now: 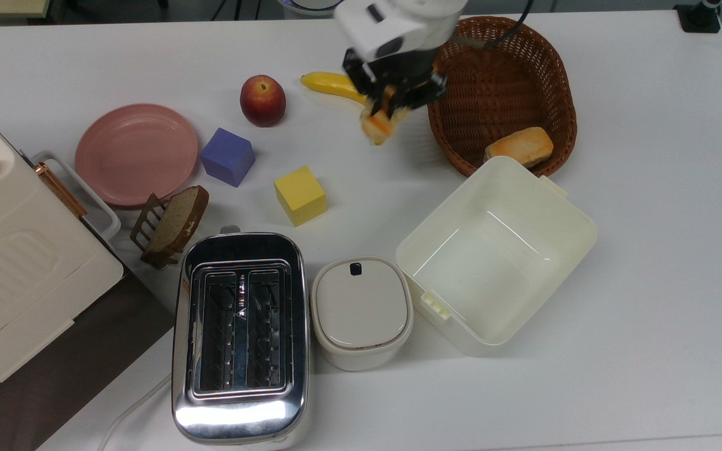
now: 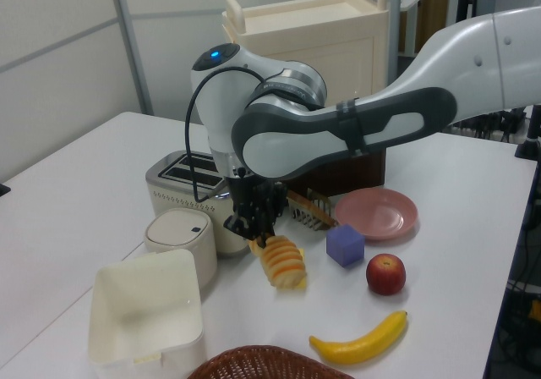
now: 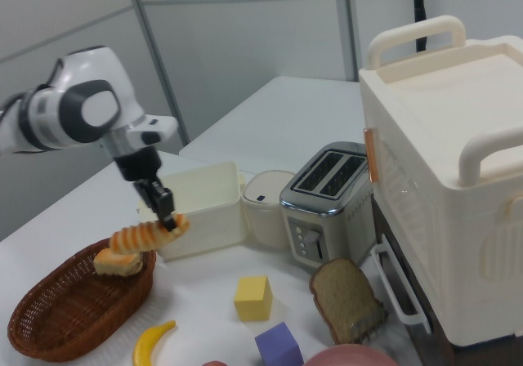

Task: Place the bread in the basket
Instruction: 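Carry the held bread over to the wicker basket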

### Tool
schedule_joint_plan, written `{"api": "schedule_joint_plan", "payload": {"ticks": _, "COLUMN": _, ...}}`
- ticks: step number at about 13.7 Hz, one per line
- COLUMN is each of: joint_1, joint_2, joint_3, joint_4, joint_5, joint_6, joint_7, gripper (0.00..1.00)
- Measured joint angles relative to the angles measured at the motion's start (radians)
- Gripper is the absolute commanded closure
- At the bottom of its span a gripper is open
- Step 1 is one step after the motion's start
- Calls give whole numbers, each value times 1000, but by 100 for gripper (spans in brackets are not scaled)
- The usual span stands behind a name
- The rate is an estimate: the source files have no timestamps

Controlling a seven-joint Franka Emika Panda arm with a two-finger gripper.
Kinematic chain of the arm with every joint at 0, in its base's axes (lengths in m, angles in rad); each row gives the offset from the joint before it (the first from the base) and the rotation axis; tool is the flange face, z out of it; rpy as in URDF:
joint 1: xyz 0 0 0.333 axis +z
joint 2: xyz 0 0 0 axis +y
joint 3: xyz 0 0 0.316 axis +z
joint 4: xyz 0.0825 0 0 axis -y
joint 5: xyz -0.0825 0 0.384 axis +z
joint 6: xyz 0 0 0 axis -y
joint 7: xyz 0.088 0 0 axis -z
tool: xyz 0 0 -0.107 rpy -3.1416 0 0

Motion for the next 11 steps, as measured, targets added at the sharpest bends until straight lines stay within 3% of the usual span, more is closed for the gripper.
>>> {"api": "schedule_joint_plan", "payload": {"ticks": 5, "joint_1": 91, "joint_2": -55, "joint_3": 10, "joint_4": -70, "joint_5": 3, "joint_6": -70, "joint_7": -14, "gripper": 84}}
{"api": "schedule_joint_plan", "payload": {"ticks": 11, "joint_1": 167, "joint_2": -56, "joint_3": 113, "joint_4": -87, "joint_5": 3, "joint_6": -159, "joint_7": -14, "gripper": 84}}
